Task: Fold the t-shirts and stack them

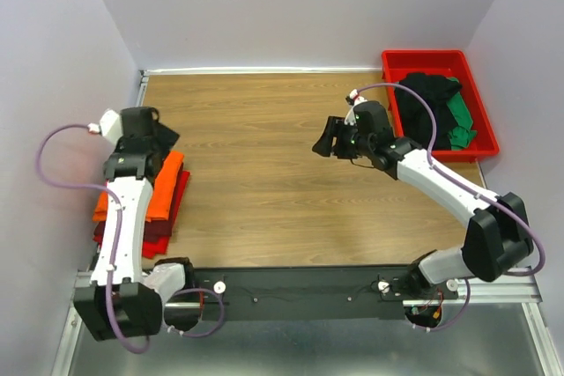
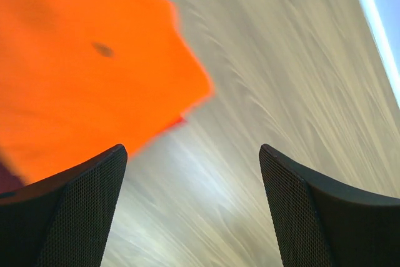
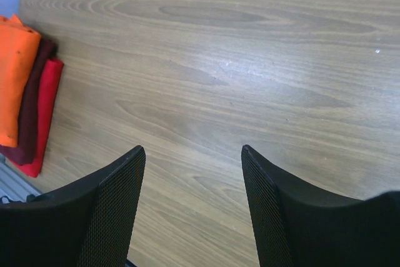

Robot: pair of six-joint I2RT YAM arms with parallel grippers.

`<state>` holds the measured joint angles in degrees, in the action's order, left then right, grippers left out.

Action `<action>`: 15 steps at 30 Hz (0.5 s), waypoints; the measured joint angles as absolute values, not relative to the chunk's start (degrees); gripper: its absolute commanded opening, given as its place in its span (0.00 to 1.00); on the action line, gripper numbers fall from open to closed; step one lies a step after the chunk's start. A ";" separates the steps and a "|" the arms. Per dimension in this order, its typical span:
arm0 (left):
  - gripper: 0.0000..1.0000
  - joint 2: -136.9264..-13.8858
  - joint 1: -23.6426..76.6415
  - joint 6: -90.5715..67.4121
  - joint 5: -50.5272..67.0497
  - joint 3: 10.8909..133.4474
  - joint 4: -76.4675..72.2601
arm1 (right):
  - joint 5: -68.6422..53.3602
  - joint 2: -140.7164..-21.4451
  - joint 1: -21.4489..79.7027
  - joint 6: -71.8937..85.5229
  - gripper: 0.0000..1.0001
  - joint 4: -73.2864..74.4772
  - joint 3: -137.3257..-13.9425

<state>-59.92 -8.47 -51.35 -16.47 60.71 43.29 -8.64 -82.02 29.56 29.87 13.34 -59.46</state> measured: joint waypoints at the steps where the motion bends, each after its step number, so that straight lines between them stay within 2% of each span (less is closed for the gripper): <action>1: 0.94 -61.34 -4.54 -51.88 -16.78 61.39 42.59 | -8.16 -81.38 29.56 29.87 0.70 13.37 -59.46; 9: 0.91 -76.84 23.00 -48.71 -18.55 72.95 31.99 | -0.60 -74.81 29.58 29.89 0.70 13.41 -59.35; 15: 0.92 -84.62 33.67 -40.23 -16.80 76.42 24.64 | 6.94 -68.93 29.58 29.56 0.73 13.19 -58.15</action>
